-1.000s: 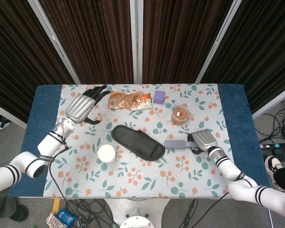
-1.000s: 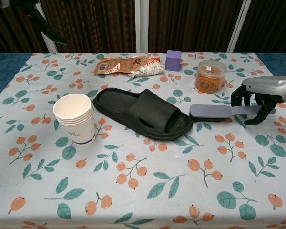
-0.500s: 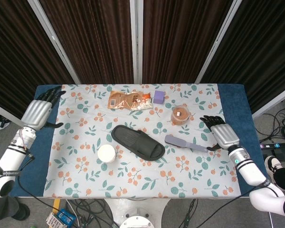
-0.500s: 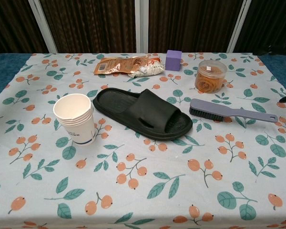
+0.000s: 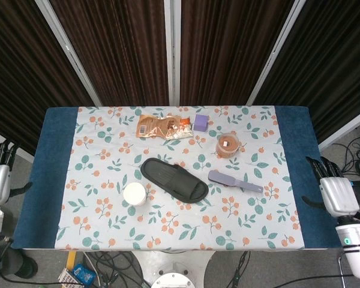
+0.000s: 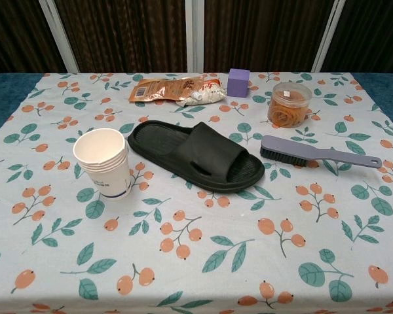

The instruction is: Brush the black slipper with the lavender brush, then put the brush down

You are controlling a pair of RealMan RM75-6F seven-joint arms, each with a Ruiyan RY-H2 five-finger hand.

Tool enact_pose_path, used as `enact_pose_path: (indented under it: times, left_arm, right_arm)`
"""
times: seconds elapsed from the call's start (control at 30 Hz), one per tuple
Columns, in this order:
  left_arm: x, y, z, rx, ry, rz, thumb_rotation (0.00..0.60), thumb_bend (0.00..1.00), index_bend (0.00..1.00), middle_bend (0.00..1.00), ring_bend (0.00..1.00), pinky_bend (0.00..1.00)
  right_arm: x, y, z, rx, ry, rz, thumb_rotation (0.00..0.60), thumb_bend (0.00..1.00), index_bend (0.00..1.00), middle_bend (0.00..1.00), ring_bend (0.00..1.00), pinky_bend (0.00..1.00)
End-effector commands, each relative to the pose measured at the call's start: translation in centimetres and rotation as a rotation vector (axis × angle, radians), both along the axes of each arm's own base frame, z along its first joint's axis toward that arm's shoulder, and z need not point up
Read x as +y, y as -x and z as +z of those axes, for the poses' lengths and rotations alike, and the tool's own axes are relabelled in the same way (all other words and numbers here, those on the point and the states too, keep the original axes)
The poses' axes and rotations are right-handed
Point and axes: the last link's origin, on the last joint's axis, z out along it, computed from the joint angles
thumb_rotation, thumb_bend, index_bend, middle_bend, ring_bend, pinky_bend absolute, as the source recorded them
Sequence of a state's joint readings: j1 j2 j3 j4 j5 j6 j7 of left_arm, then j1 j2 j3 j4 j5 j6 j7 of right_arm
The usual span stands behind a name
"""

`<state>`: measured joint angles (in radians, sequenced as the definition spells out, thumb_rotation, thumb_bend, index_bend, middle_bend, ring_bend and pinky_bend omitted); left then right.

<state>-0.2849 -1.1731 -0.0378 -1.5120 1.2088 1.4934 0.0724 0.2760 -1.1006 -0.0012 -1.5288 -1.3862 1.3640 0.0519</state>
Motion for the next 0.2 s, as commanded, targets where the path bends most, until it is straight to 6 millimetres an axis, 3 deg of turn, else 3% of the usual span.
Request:
enact_pose_path:
  times: [0.03,0.2]
  left_arm:
    - [-3.1,0.0,-2.0,-0.003,-0.011,0.034,0.600,0.13,0.14,0.10,0.07,0.17]
    - [-5.7,-0.4,-3.7,-0.012,0.011,0.064,0.600,0.13,0.14,0.10,0.07,0.14]
  right_arm:
    - [3.1,0.4,-0.6,-0.017,0.020,-0.009,0.600,0.08,0.00,0.12,0.02,0.11]
    - [4.6,0.1,-0.6,-0.029,0.032,-0.013,0.600,0.08,0.00,0.12,0.02,0.11]
